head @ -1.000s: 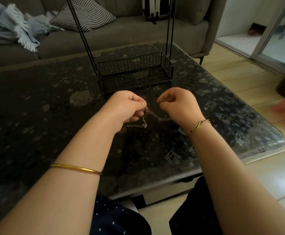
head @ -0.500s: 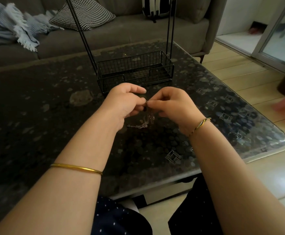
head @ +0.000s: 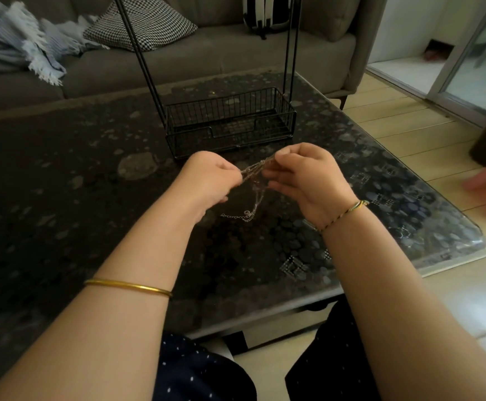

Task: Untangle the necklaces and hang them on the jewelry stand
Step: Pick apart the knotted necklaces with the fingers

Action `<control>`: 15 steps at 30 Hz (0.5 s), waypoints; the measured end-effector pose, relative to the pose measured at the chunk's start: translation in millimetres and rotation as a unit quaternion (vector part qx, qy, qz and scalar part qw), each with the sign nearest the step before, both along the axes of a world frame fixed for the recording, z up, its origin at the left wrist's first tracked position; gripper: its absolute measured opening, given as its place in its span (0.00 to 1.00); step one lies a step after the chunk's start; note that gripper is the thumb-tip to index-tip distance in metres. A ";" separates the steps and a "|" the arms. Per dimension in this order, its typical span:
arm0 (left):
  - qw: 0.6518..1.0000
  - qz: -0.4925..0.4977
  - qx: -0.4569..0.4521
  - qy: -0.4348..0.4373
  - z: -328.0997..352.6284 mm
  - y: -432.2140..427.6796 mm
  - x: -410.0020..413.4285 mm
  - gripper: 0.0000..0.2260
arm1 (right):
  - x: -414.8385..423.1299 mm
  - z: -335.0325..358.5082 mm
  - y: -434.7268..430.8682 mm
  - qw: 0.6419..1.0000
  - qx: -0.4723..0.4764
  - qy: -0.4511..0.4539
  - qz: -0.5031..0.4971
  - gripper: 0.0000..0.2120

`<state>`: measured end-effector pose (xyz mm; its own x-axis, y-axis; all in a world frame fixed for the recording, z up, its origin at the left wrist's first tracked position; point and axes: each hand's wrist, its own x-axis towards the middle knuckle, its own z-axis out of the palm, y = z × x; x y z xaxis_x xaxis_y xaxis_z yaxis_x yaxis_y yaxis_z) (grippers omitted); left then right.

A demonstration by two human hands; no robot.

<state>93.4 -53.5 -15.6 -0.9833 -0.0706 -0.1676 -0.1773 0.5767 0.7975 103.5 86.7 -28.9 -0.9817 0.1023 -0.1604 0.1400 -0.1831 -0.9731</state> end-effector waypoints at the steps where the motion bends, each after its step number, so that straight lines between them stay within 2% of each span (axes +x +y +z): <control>1: 0.999 -0.013 -0.029 0.011 -0.4 1.3 1.2 0.08 | 0.4 0.2 -1.1 1.000 -0.027 -0.006 -0.004 0.09; 5: 0.996 -0.012 -0.084 0.021 -3.0 7.5 1.6 0.07 | 1.4 1.9 -6.9 0.982 -0.185 -0.045 0.010 0.09; 6: 0.997 -0.003 -0.079 0.016 -3.8 8.2 -0.1 0.07 | 1.0 2.1 -7.6 0.971 -0.230 -0.061 0.019 0.09; 8: 0.999 0.036 -0.001 -0.016 -3.1 9.0 -2.7 0.07 | 0.7 3.4 -9.9 0.960 -0.265 -0.086 0.038 0.11; 9: 0.995 0.060 0.063 -0.043 -1.6 9.2 -3.2 0.07 | -0.2 2.4 -11.1 0.966 -0.237 -0.088 0.044 0.11; 12: 0.959 0.111 0.236 -0.115 2.0 8.6 -1.4 0.07 | -0.4 -1.9 -14.3 0.995 -0.058 -0.062 0.053 0.08; 15: 0.943 0.125 0.283 -0.125 2.4 7.7 -1.6 0.08 | 1.1 -2.2 -15.4 0.996 0.000 -0.035 0.086 0.06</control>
<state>91.9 -45.8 -13.2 -0.8728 -0.1246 -0.4719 -0.4741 -0.0132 0.8804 104.6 71.3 -31.2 -0.9712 -0.0659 -0.2288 0.2363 -0.1512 -0.9598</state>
